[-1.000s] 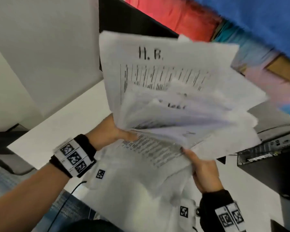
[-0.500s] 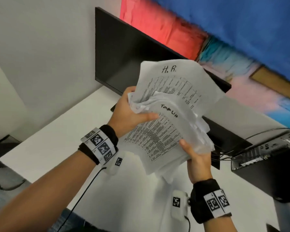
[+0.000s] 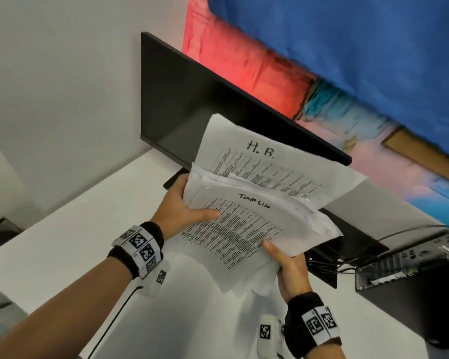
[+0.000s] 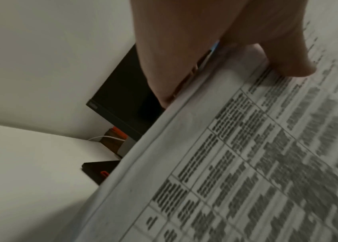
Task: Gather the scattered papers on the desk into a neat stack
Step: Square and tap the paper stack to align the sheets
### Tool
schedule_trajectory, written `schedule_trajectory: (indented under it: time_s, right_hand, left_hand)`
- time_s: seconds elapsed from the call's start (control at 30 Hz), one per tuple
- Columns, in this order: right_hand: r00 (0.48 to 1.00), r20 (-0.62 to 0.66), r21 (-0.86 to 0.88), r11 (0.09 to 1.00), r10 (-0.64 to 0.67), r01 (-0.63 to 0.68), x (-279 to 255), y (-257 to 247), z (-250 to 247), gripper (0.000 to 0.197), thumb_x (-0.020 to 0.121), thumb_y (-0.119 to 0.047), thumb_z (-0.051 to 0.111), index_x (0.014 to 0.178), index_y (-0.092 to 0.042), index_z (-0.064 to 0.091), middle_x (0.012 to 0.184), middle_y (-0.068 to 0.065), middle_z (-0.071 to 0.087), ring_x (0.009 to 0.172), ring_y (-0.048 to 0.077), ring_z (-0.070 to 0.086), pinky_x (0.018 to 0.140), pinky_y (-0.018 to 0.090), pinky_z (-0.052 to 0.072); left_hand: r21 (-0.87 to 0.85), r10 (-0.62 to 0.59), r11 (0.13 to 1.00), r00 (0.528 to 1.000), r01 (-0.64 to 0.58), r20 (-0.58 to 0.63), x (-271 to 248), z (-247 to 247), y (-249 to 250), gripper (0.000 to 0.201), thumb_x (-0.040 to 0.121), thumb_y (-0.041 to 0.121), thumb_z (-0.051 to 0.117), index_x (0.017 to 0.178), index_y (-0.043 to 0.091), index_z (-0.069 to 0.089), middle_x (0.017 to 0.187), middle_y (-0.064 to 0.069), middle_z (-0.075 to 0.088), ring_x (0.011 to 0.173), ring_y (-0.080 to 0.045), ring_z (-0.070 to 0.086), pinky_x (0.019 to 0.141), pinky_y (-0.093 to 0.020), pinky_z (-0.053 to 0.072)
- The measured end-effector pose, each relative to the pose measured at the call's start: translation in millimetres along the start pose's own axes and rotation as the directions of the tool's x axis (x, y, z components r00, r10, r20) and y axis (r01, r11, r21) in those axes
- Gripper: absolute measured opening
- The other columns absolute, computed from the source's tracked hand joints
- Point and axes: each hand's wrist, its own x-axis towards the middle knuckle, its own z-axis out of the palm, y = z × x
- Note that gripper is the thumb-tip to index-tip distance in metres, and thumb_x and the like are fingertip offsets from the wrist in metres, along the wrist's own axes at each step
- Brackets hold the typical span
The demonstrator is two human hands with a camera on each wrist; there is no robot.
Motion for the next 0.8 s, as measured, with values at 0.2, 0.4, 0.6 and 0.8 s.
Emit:
schedule_trajectory:
  time_s: [0.2,0.4,0.6,0.8]
  right_hand:
    - [0.998,0.056,0.013,1.000,0.019,-0.020,2,-4,-7,0.062,0.069,-0.002,0.076,0.129,-0.010,0.062,0.117,0.013,0.076,0.109,0.029,0.072,0.089,0.041,0.060]
    - [0.998,0.000,-0.152,0.986,0.067,-0.066,4,6,10,0.052,0.070,-0.004,0.084,0.119,-0.011,0.069,0.111,0.008,0.079,0.106,0.028,0.074,0.093,0.043,0.057]
    - [0.988,-0.090,-0.213,0.967,0.123,-0.140,-5,30,-6,0.088,0.058,-0.023,0.096,0.136,-0.018,0.056,0.120,0.004,0.076,0.109,0.022,0.073,0.096,0.042,0.058]
    - [0.952,-0.129,0.148,0.955,0.277,-0.258,-14,52,-2,0.081,0.038,-0.041,0.101,0.099,0.001,0.067,0.099,0.012,0.077,0.104,0.026,0.070,0.111,0.049,0.043]
  left_hand:
    - [-0.066,0.044,0.996,0.989,-0.053,-0.144,6,-1,-3,0.085,0.051,0.025,0.096,0.124,0.021,0.053,0.120,0.002,0.066,0.111,-0.002,0.065,0.098,-0.033,0.055]
    - [-0.002,0.000,1.000,1.000,0.000,-0.006,9,5,-9,0.057,0.066,0.006,0.089,0.119,0.012,0.069,0.111,0.000,0.077,0.103,-0.007,0.073,0.089,-0.028,0.060]
    - [-0.327,-0.100,0.944,0.979,0.037,-0.179,14,-12,-2,0.041,0.065,0.013,0.086,0.105,0.009,0.076,0.101,-0.007,0.080,0.099,-0.027,0.076,0.077,-0.033,0.062]
    - [-0.690,-0.169,0.711,0.985,0.137,0.021,14,-15,-7,0.045,0.093,0.009,0.063,0.138,0.005,0.058,0.137,-0.019,0.062,0.128,-0.035,0.060,0.106,-0.053,0.046]
